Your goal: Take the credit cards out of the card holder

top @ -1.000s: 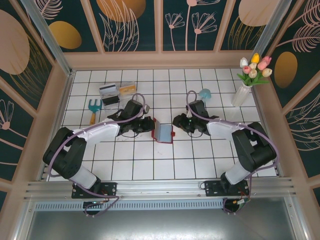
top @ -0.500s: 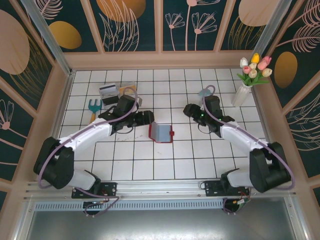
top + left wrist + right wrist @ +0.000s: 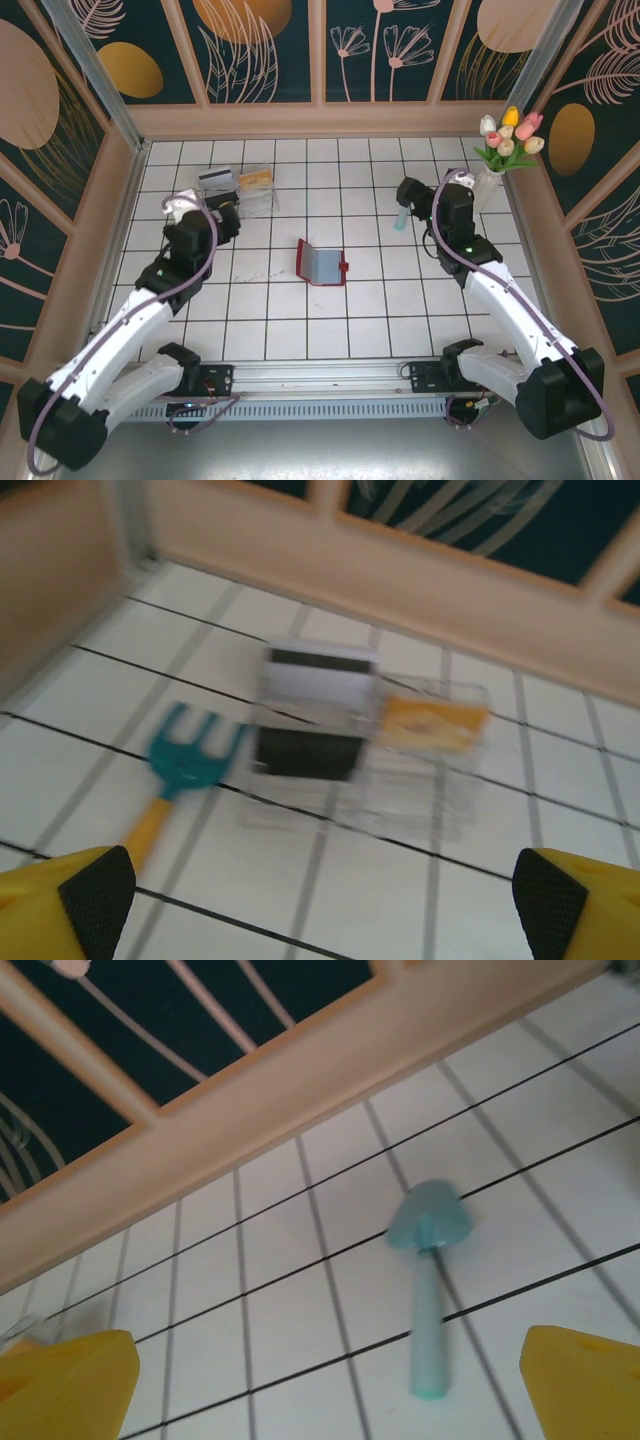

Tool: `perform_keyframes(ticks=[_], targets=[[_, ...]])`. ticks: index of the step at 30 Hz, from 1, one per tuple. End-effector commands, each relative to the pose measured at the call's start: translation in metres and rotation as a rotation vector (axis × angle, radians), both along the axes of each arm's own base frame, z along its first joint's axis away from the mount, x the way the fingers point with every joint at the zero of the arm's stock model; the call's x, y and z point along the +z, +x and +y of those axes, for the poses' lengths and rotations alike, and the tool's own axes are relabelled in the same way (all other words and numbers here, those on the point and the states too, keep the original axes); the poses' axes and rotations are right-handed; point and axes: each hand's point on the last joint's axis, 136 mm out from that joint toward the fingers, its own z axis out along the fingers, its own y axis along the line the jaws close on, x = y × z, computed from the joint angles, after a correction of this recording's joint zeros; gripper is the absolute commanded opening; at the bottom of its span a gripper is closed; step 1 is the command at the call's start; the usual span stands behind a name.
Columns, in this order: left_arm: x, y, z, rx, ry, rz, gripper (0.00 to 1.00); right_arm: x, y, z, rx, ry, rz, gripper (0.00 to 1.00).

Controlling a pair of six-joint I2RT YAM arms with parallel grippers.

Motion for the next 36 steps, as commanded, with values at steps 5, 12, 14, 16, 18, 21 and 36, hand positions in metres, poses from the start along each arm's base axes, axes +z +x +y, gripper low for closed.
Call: perform_keyframes(ticks=[5,12,14,16,18,21,36], targets=[[0.008,-0.029,0.065,0.283,0.117,-0.209,0.99,-0.008,-0.013,-0.055,-0.221,-0.218,-0.152,0.99],[-0.035,-0.023,0.088,0.359,0.149,-0.154,0.99,-0.046,-0.027,-0.089,-0.349,-0.333,-0.133,0.99],[-0.044,-0.019,0.096,0.369,0.139,-0.142,0.99,-0.057,-0.027,-0.095,-0.363,-0.339,-0.114,0.99],[-0.051,-0.014,0.108,0.401,0.128,-0.134,0.99,-0.066,-0.027,-0.099,-0.363,-0.351,-0.103,0.99],[-0.053,-0.010,0.115,0.413,0.131,-0.137,0.99,-0.073,-0.027,-0.102,-0.362,-0.358,-0.101,0.99],[-0.054,-0.002,0.115,0.364,0.172,-0.162,0.99,-0.084,-0.025,-0.104,-0.341,-0.373,-0.099,0.99],[-0.065,0.023,0.087,0.097,0.254,-0.305,0.99,-0.097,-0.002,-0.093,-0.189,-0.414,-0.220,0.99]])
